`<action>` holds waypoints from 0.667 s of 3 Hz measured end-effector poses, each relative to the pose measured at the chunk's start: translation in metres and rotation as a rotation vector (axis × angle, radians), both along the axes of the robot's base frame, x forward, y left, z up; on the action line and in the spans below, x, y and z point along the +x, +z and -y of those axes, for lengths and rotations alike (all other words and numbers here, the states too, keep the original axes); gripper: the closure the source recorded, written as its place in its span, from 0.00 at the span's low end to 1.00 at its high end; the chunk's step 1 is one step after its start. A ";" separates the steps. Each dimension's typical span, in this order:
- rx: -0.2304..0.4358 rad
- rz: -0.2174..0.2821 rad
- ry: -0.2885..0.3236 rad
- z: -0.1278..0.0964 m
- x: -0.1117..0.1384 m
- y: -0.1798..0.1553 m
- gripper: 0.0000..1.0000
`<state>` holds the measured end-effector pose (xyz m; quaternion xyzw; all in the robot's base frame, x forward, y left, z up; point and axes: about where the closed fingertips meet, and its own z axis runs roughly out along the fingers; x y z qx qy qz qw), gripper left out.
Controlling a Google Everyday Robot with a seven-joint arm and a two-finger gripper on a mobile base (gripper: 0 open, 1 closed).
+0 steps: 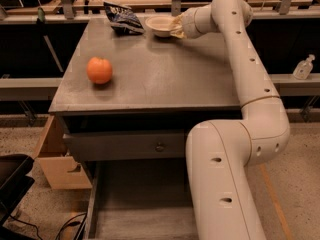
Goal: Move paper bowl near blue chip bag
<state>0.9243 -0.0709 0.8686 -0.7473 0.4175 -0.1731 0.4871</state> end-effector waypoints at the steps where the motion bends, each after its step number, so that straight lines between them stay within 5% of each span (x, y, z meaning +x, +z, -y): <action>1: 0.000 -0.005 0.004 -0.003 0.001 -0.004 0.12; 2: 0.000 -0.009 0.007 -0.006 0.001 -0.007 0.00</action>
Offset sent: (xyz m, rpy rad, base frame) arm 0.0006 0.0026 -0.0032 -0.0001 0.0041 0.0030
